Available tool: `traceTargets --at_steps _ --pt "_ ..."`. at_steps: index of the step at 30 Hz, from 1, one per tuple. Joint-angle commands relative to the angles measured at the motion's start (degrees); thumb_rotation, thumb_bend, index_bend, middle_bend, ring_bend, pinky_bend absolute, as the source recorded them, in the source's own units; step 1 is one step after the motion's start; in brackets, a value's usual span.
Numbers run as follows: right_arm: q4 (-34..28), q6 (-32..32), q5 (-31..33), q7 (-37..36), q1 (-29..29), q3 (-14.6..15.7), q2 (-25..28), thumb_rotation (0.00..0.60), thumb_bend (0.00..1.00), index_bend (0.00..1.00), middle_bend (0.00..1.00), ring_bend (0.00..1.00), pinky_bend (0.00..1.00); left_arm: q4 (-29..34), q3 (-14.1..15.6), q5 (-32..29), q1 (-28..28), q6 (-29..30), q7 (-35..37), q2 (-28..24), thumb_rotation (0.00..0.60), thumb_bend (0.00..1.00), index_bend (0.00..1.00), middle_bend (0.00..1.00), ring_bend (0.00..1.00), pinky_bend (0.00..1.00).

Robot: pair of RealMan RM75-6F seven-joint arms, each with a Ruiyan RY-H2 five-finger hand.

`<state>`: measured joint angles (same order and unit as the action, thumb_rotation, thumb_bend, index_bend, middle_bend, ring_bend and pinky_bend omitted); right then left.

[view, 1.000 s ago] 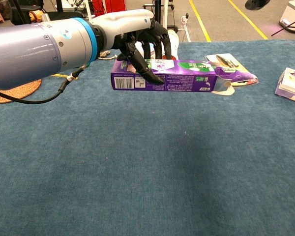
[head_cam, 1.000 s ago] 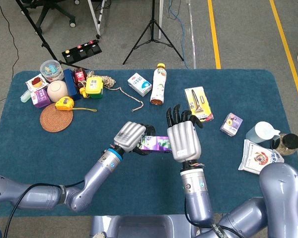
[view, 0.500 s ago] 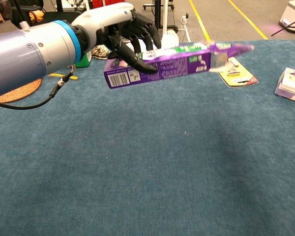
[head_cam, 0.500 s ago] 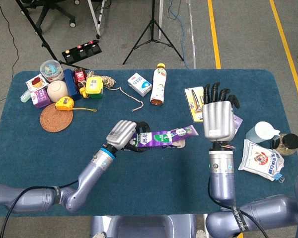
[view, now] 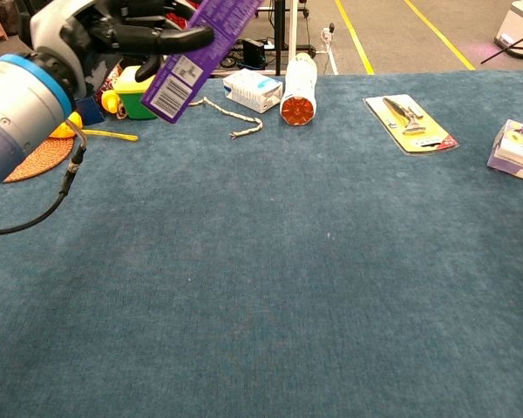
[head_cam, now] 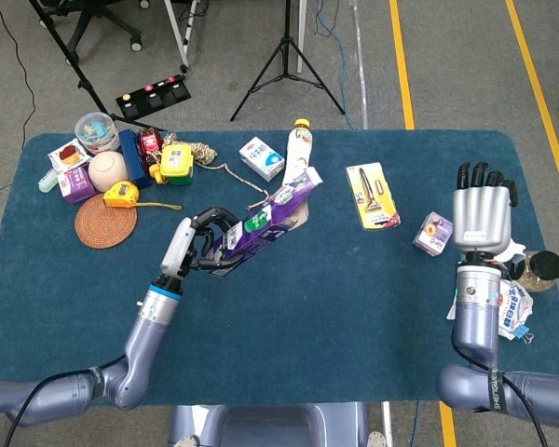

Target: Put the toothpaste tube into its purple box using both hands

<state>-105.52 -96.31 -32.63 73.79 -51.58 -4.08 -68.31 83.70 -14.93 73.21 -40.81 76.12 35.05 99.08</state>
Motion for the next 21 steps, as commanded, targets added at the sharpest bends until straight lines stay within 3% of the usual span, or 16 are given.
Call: traceTargets --at_steps 1,12,21 --pt "0.77 0.58 -0.49 -0.28 0.67 0.2 -0.39 0.6 0.33 0.14 0.21 0.32 0.51 -1.81 -0.13 1.94 1.37 1.14 1.94 1.51 0.6 0.23 0.57 0.52 0.48 0.69" --pt "1.8 1.65 -2.2 0.41 2.31 -0.52 -1.39 0.6 0.33 0.15 0.21 0.32 0.51 -5.07 -0.56 5.32 1.61 1.93 1.19 3.44 0.6 0.22 0.57 0.52 0.48 0.69" --pt "0.24 5.08 -2.12 -2.63 4.87 -1.5 -0.69 0.6 0.33 0.16 0.22 0.32 0.52 -12.17 6.75 12.78 -2.48 -7.14 -20.5 -1.75 0.6 0.22 0.57 0.52 0.48 0.69"
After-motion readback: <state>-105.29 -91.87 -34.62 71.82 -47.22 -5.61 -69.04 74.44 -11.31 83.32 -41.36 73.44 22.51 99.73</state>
